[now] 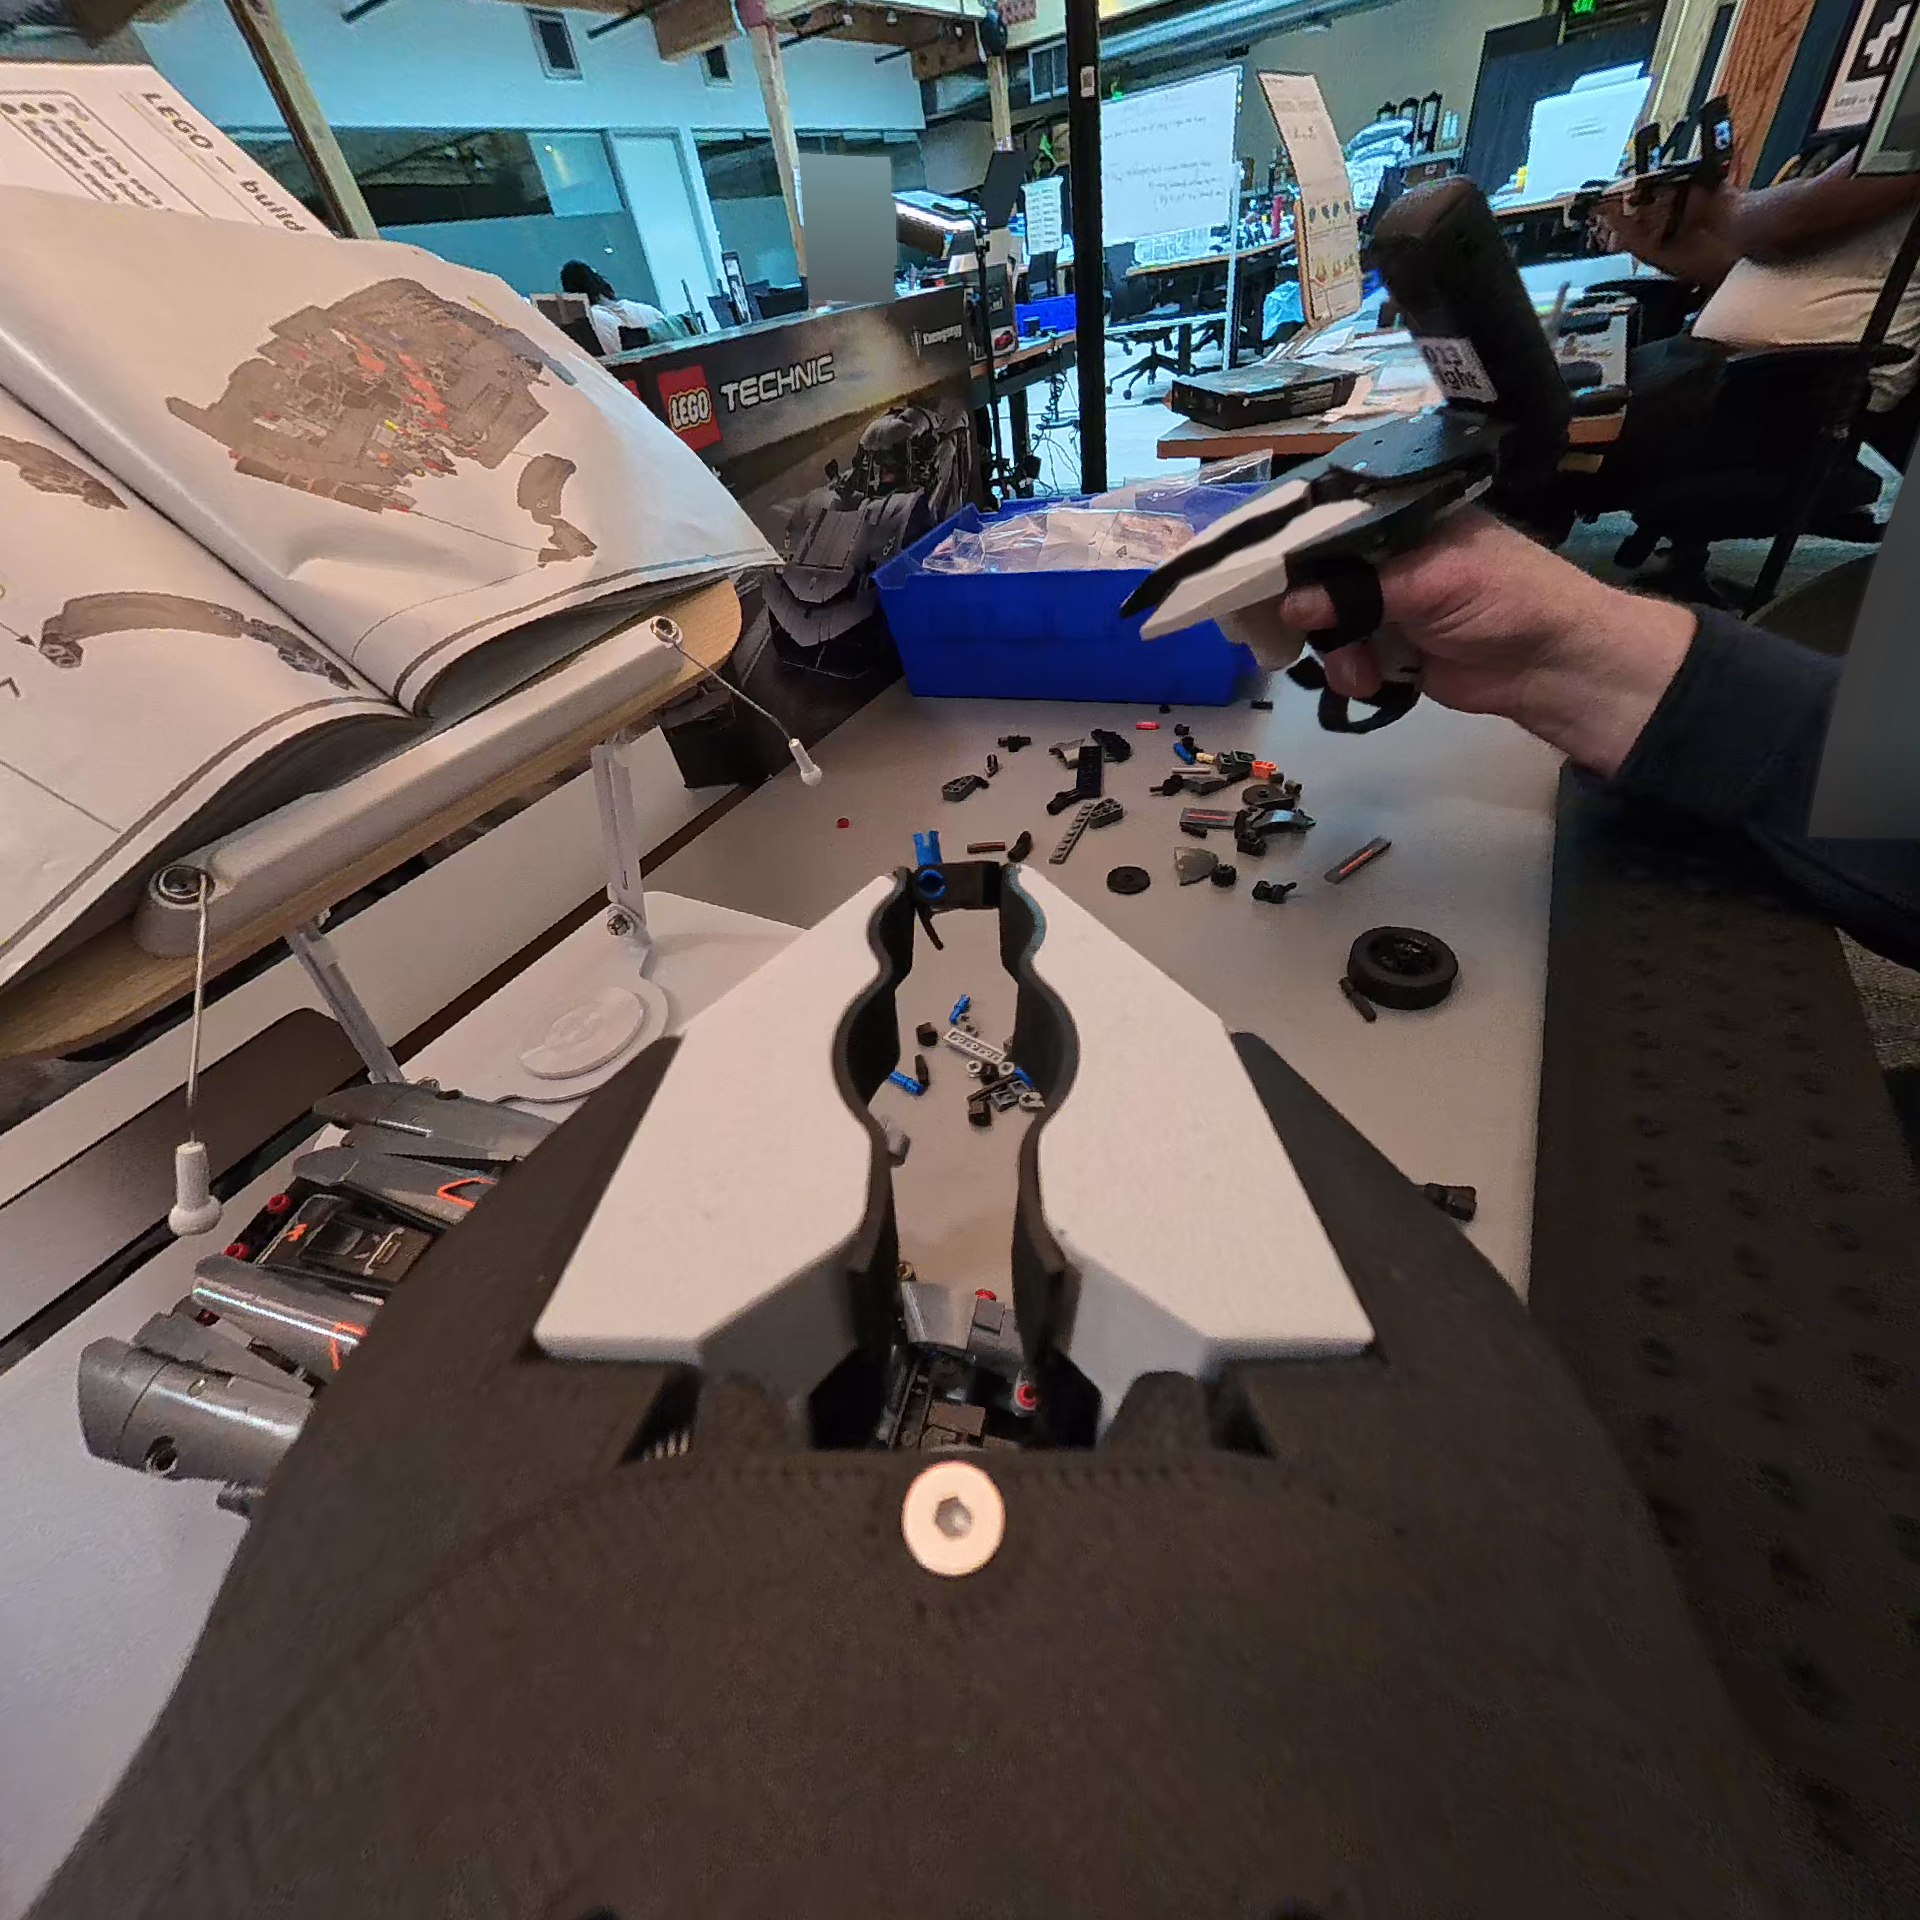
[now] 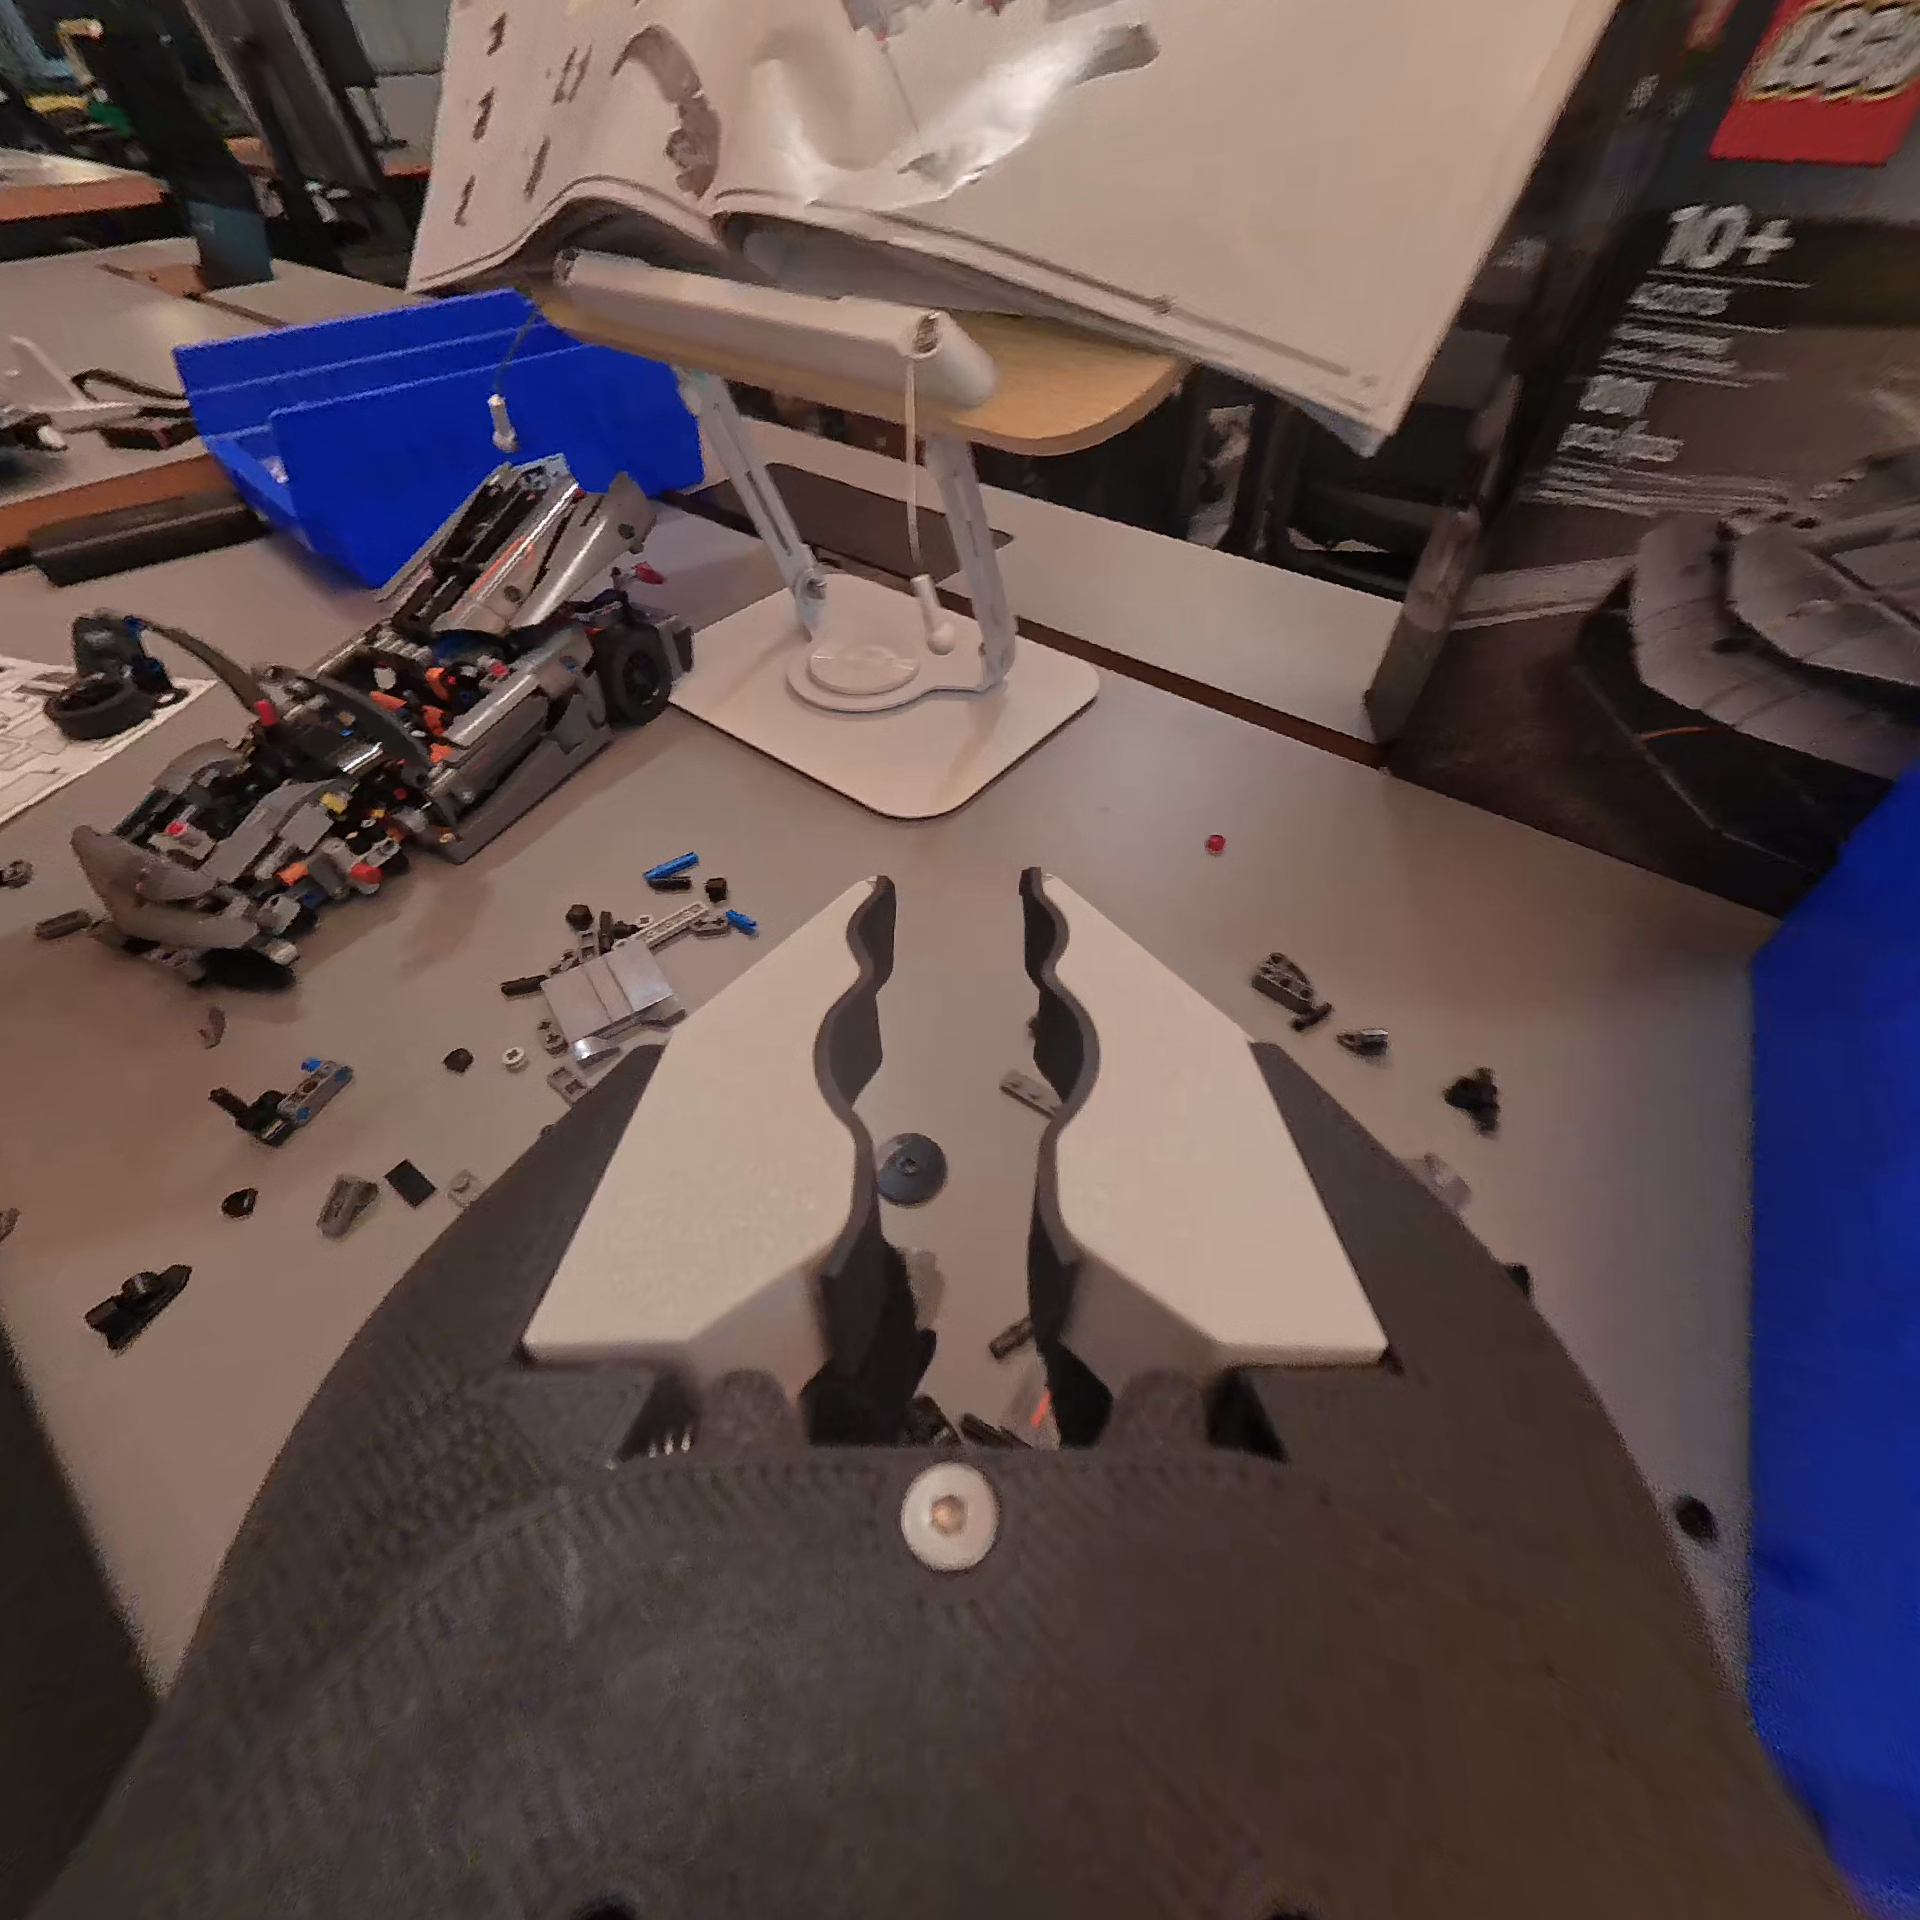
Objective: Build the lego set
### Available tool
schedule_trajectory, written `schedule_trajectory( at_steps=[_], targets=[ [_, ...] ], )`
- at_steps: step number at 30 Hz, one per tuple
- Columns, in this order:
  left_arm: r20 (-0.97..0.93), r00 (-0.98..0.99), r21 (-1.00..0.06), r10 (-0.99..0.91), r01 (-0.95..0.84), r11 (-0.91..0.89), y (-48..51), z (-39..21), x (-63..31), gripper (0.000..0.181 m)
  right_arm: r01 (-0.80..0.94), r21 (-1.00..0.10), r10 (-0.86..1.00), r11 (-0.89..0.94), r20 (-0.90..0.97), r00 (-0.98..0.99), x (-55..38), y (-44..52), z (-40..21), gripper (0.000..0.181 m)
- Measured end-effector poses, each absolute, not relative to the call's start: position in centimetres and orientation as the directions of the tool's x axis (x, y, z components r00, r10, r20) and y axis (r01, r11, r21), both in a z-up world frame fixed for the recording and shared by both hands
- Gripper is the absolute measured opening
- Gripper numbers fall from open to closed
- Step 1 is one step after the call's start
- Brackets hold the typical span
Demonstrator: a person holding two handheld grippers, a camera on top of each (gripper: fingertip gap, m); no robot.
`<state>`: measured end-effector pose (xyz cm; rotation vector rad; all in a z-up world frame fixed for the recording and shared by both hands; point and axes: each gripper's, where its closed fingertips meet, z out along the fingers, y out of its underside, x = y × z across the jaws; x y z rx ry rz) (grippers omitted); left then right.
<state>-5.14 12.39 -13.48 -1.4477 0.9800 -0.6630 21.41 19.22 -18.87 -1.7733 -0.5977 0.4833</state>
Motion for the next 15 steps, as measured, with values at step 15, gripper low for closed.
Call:
schedule_trajectory(
  at_steps=[15],
  targets=[
    [-0.139,0.464,-0.976,-0.875,-0.212,0.043,12.4,-14.4,-4.5,0.013,0.162,-0.938,0.491,-0.306,-0.01,0.871,27.2,18.5,-20.8,0.018]
  ],
)
